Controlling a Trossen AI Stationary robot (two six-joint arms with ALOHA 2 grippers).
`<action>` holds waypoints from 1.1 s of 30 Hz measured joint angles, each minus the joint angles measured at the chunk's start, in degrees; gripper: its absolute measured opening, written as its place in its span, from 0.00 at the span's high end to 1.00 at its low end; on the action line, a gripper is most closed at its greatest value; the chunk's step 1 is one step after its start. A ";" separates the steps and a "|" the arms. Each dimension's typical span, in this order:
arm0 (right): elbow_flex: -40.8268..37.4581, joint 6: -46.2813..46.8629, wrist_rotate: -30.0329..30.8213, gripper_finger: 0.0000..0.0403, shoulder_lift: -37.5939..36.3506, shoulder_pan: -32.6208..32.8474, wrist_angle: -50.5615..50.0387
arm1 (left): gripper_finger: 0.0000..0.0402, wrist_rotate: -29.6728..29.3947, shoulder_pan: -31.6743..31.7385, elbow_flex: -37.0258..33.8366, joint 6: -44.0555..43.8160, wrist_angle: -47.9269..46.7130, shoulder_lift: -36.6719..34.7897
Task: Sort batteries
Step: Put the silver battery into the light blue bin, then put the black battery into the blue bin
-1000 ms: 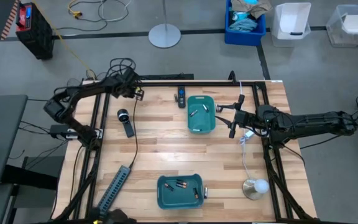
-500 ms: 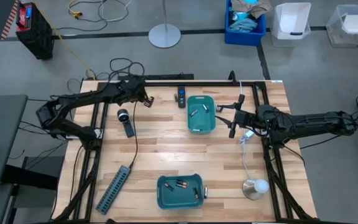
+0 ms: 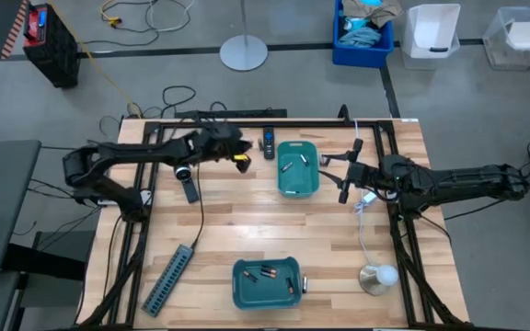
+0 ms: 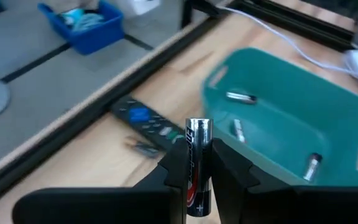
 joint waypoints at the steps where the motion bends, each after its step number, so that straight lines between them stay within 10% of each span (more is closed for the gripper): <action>1: 0.00 0.22 0.00 0.45 0.00 -0.02 0.43 | 0.91 0.56 -0.57 0.07 0.35 1.80 1.47; 24: 0.00 6.30 0.09 0.45 -0.01 -0.83 1.21 | 0.91 20.18 -3.68 28.11 6.46 7.40 35.27; 33: 0.00 11.67 0.59 0.45 0.03 -2.61 0.92 | 0.59 20.27 -3.88 28.72 8.10 3.41 35.30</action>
